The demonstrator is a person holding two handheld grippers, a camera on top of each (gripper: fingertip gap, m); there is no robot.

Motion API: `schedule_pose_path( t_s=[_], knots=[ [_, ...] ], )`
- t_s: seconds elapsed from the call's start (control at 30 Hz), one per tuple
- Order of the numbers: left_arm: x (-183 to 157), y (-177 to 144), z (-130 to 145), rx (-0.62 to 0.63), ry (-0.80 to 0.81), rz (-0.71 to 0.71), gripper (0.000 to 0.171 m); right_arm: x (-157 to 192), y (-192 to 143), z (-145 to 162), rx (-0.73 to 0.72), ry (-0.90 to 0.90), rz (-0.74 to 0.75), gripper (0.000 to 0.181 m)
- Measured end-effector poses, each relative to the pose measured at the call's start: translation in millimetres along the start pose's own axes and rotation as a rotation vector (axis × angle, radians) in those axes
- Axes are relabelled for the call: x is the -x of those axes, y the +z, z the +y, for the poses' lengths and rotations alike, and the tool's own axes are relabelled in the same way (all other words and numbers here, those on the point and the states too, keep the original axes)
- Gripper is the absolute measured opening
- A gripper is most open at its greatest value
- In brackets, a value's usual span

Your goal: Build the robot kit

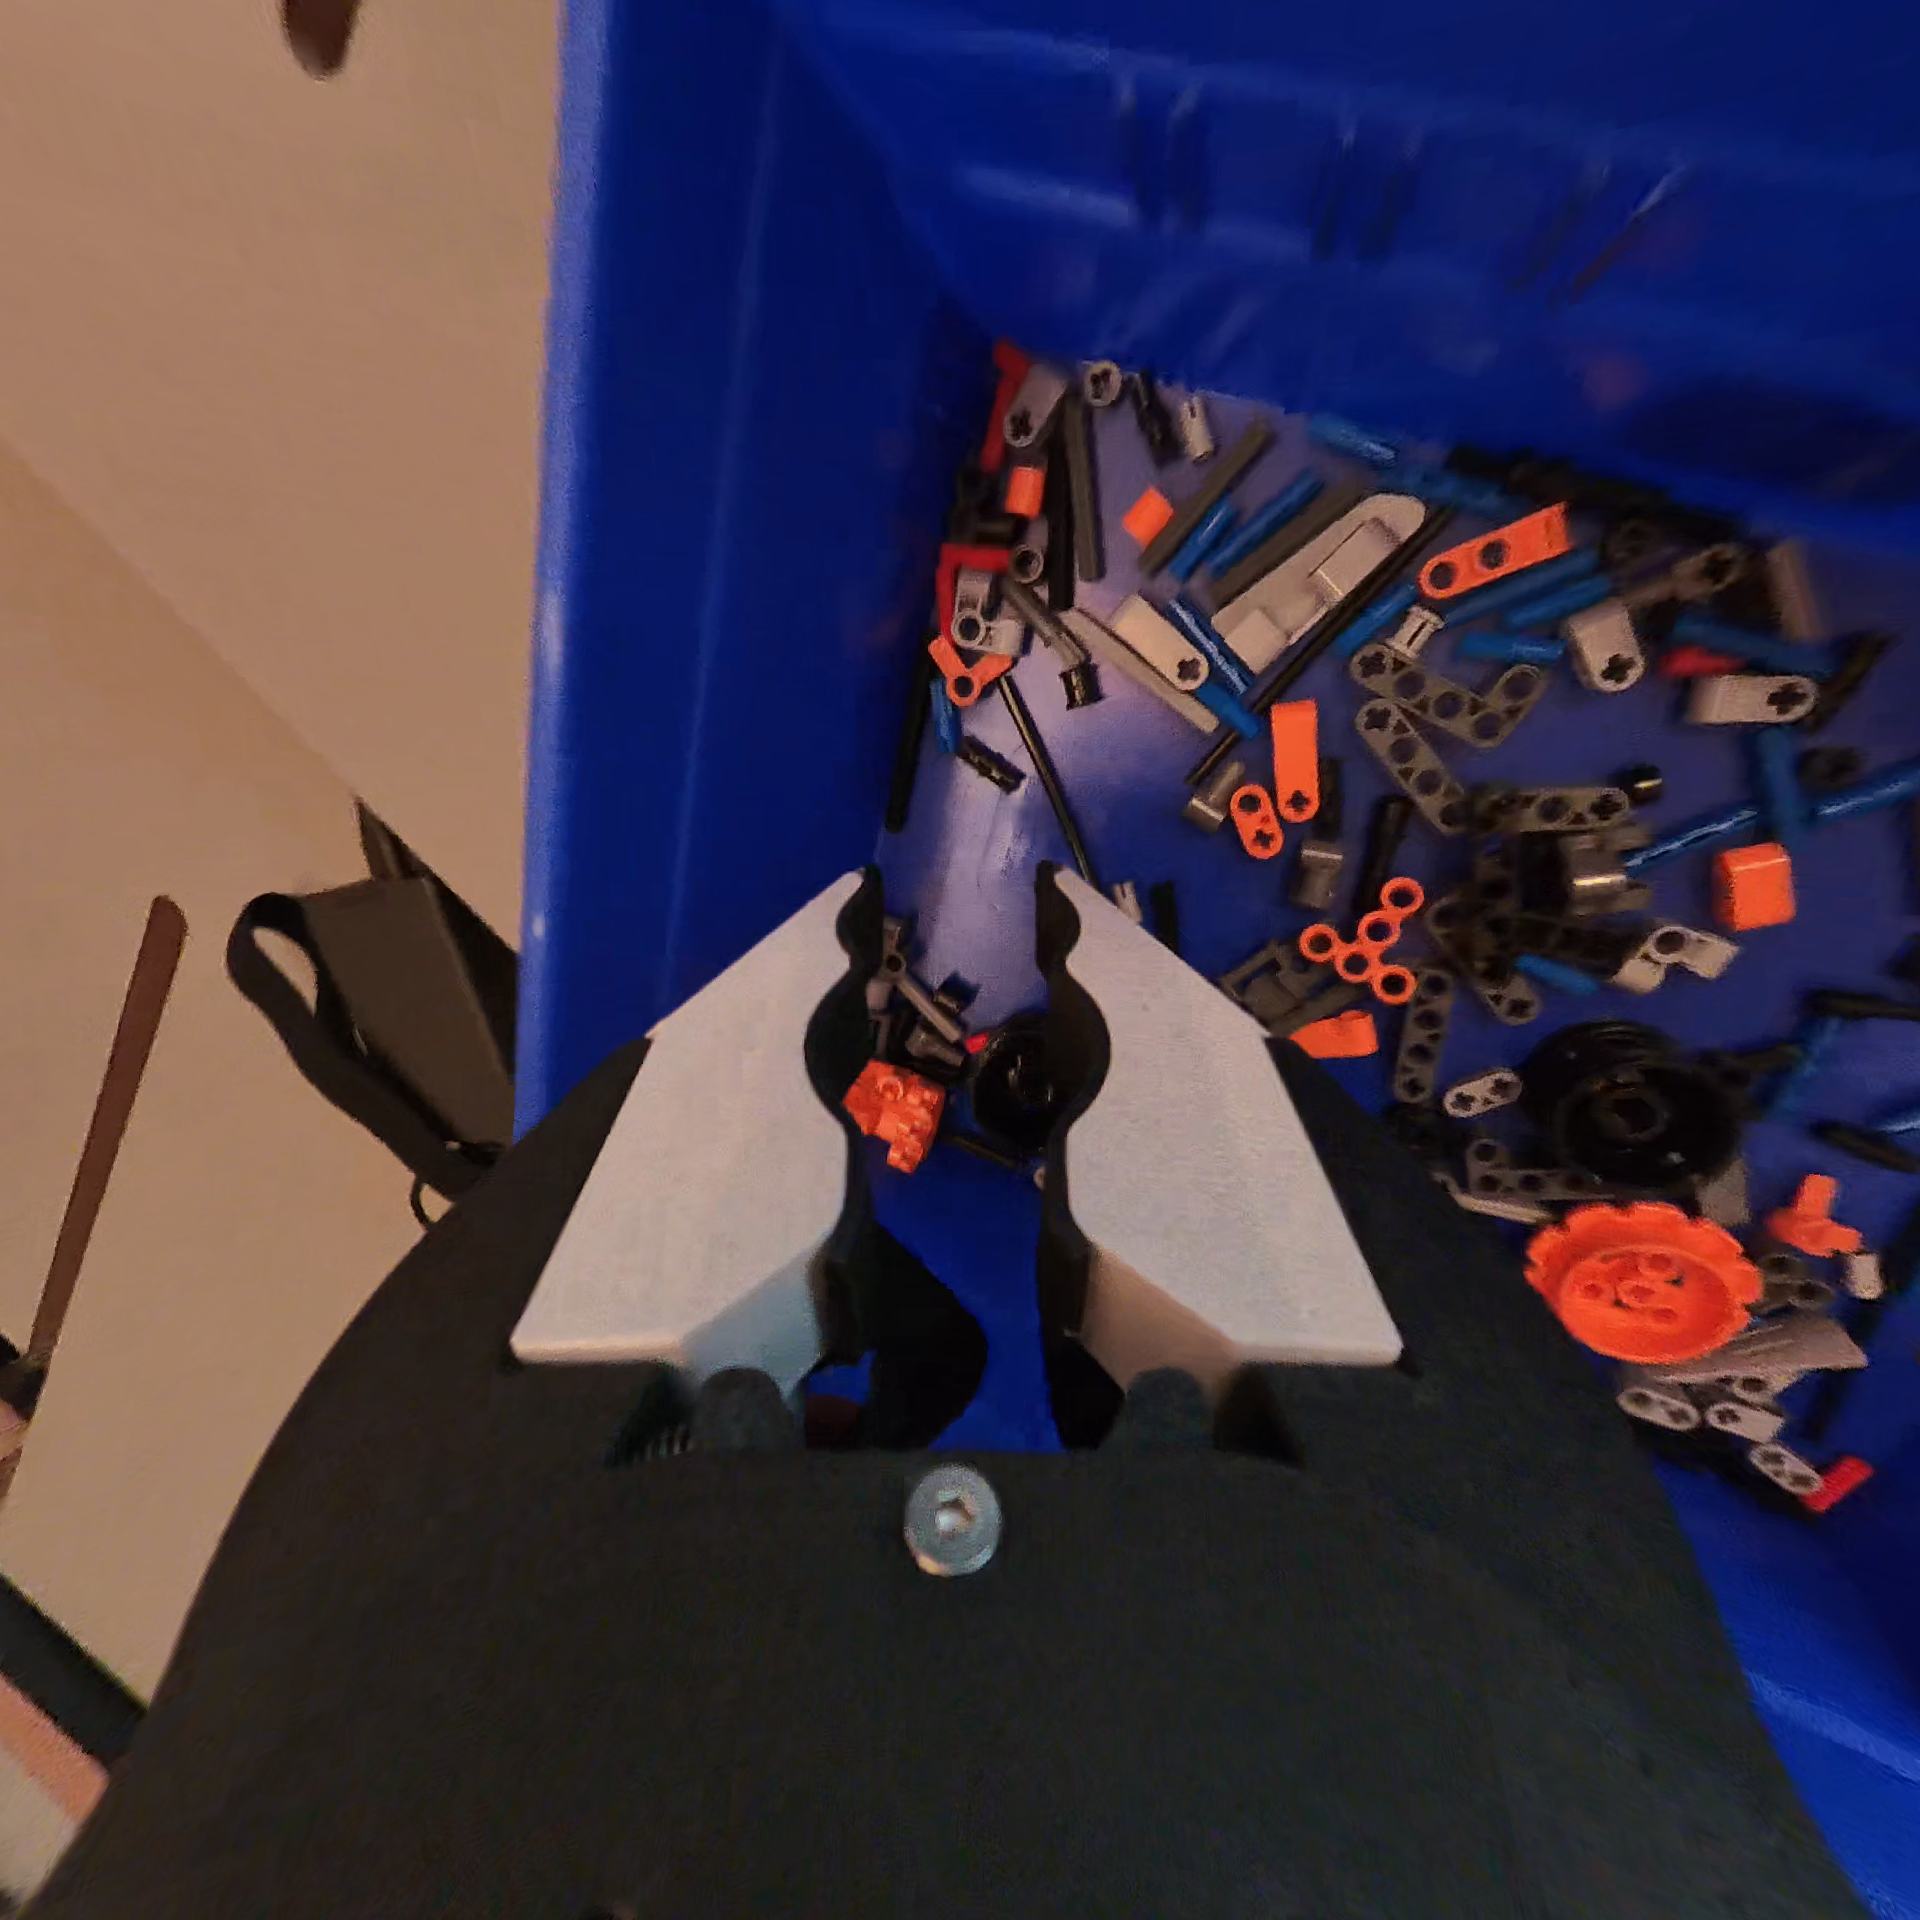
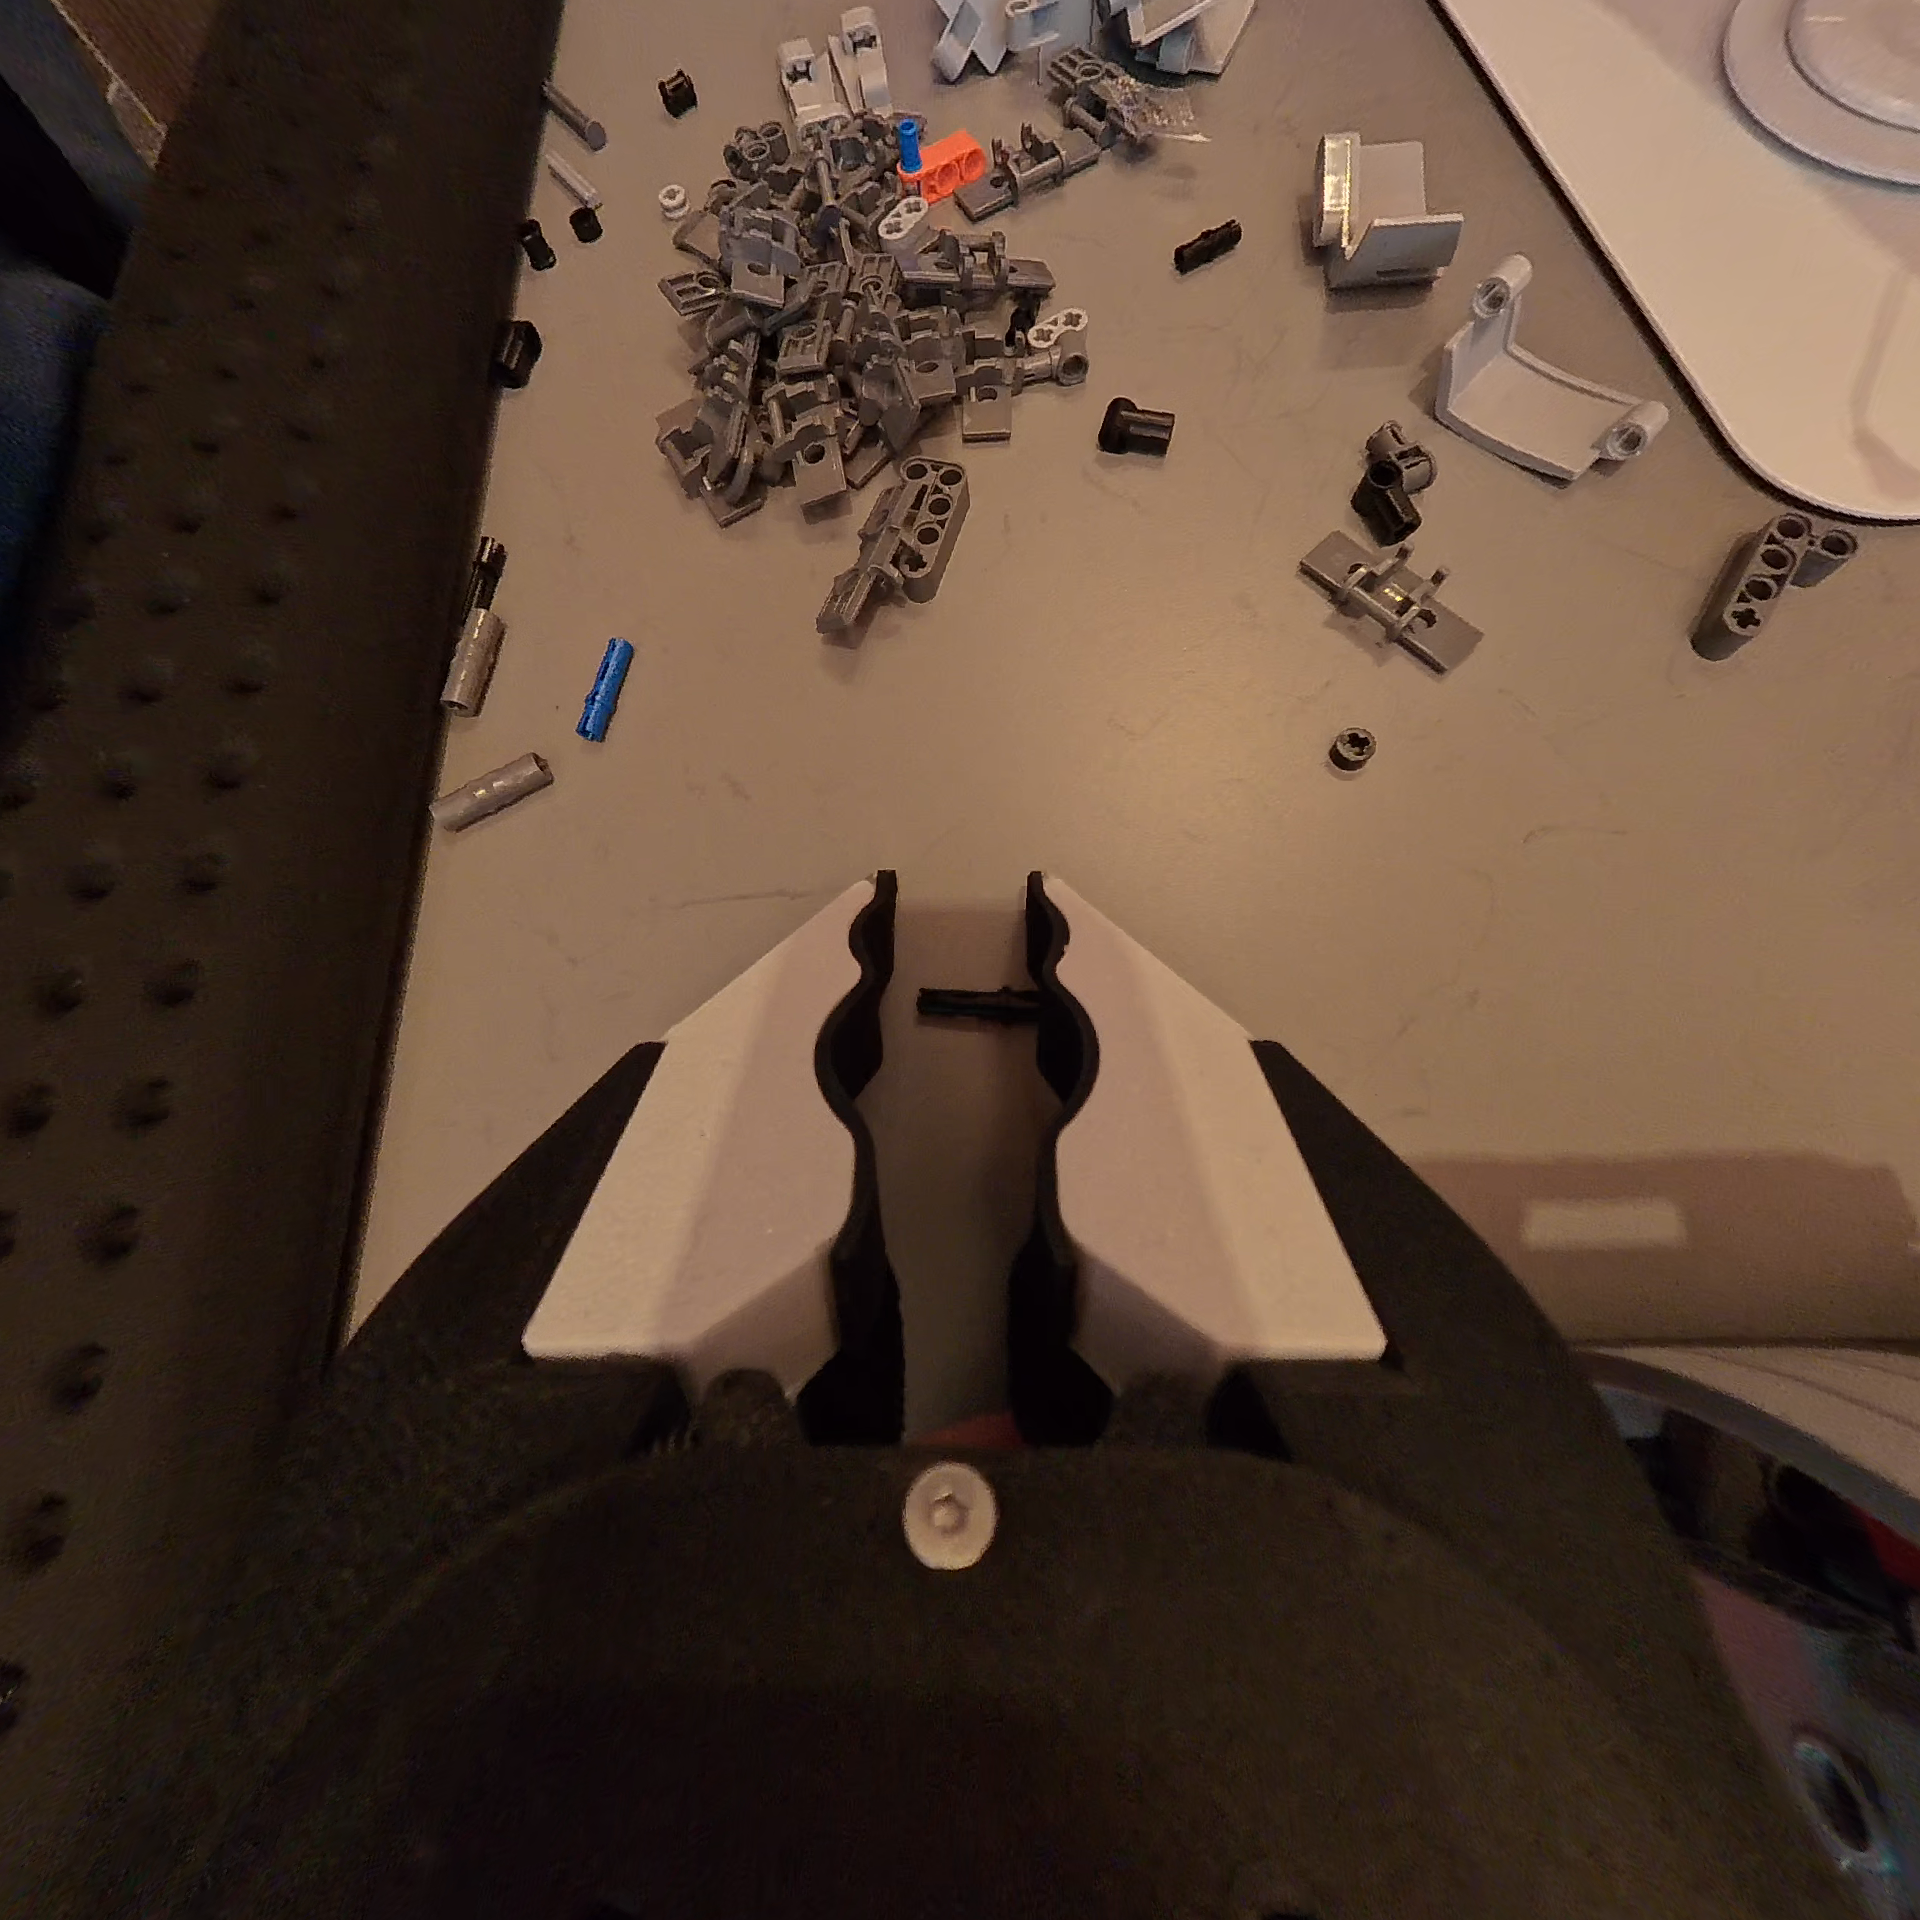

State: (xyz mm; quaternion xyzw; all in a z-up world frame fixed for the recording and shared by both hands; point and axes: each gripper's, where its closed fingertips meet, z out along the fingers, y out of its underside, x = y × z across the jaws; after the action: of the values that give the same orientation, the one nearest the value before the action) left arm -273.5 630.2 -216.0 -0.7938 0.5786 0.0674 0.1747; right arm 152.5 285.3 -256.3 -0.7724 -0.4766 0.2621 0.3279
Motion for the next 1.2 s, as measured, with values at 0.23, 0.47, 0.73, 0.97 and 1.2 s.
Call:
schedule_pose_path(
  t_s=[0.23, 0.47, 0.73, 0.97, 1.2],
  knots=[
    [-22, 21, 14, 0.128, 0.043, 0.147, 0.028, 0, -1, -1, -0.011, 0.010, -0.006, 0.023],
    [-44, 9, 25, 0.193, -0.016, 0.239, 0.021, 0, -1, -1, -0.012, 0.009, -0.009, 0.023],
    [-52, 21, 34, 0.240, 0.013, 0.235, 0.010, 1, -1, -1, -0.009, 0.002, -0.006, 0.023],
    [-55, 19, 36, 0.244, 0.027, 0.234, 0.004, 1, -1, -1, -0.009, -0.004, -0.005, 0.023],
    [-59, -49, -3, 0.046, 0.045, 0.169, 0.004, 2, -1, -1, -0.009, -0.009, -0.009, 0.023]
  ],
)
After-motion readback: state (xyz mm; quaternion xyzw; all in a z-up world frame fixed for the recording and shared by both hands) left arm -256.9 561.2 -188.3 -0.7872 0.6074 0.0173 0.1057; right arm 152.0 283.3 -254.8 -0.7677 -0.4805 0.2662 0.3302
